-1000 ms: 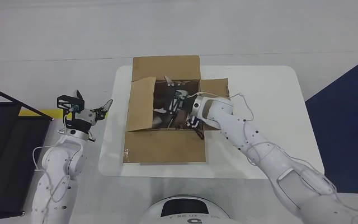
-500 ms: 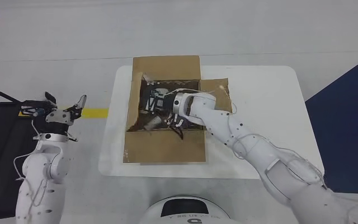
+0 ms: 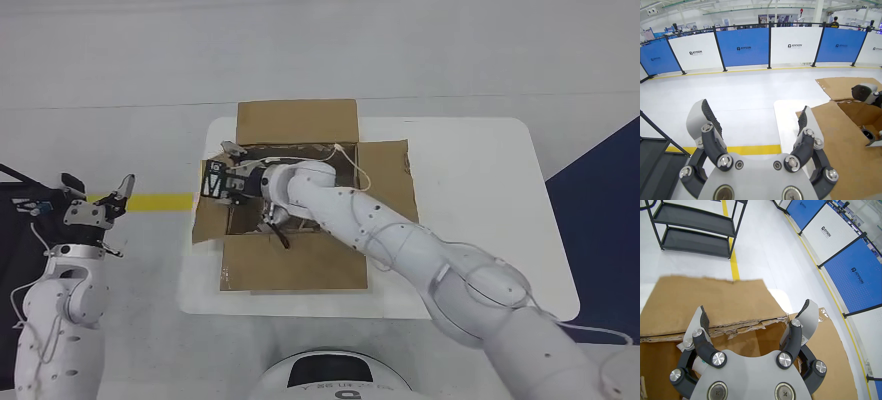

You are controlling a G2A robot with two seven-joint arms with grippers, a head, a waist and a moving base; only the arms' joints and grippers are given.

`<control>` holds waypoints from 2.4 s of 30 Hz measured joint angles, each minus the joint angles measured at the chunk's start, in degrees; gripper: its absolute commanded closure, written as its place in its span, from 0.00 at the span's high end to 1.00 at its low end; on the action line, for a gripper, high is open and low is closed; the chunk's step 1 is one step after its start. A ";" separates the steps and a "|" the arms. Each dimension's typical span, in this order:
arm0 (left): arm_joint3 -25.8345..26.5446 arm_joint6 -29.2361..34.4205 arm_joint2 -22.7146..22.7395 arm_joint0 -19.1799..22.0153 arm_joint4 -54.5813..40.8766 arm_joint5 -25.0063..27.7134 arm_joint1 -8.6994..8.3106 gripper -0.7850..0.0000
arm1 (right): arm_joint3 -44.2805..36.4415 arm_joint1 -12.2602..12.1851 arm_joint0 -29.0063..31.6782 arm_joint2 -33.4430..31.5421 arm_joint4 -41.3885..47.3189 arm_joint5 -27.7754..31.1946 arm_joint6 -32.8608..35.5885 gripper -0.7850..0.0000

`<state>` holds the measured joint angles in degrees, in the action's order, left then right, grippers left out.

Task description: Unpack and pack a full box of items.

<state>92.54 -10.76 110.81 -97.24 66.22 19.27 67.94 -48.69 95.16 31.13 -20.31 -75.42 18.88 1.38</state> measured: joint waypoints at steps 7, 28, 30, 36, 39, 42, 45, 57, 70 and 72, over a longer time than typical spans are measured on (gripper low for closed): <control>0.11 0.99 -1.18 0.63 1.45 0.20 -0.04 1.00 | 3.08 -0.75 -0.56 -3.54 -0.14 4.46 -9.82 1.00; 0.23 1.28 -1.62 0.73 1.91 0.22 -0.04 1.00 | -28.96 -20.25 22.13 -35.12 -4.94 26.50 -5.59 1.00; 0.23 1.28 -1.62 0.73 1.91 0.22 -0.04 1.00 | -28.66 -20.22 22.04 -35.00 -4.98 26.39 -6.35 1.00; 0.23 1.28 -1.62 0.73 1.91 0.22 -0.04 1.00 | -28.58 -20.20 22.01 -34.95 -5.02 26.34 -6.61 1.00; 0.23 1.28 -1.62 0.73 1.91 0.22 -0.04 1.00 | -28.58 -20.20 22.01 -34.95 -5.02 26.34 -6.61 1.00; 0.23 1.28 -1.62 0.73 1.91 0.22 -0.04 1.00 | -28.58 -20.20 22.01 -34.95 -5.02 26.34 -6.61 1.00; 0.23 1.28 -1.62 0.73 1.91 0.22 -0.04 1.00 | -28.58 -20.20 22.01 -34.95 -5.02 26.34 -6.61 1.00; 0.23 1.28 -1.62 0.73 1.91 0.22 -0.04 1.00 | -28.58 -20.20 22.01 -34.95 -5.02 26.34 -6.61 1.00; 0.23 1.28 -1.62 0.73 1.91 0.22 -0.04 1.00 | -27.07 -19.70 20.73 -33.47 -2.94 24.38 5.67 1.00; 0.23 1.28 -1.62 0.73 1.91 0.22 -0.04 1.00 | -27.30 -19.69 20.70 -33.57 -2.45 24.23 7.05 1.00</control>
<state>92.77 -9.48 109.19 -96.50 68.13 19.49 67.90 -75.99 75.47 51.83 -53.87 -77.87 43.11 8.43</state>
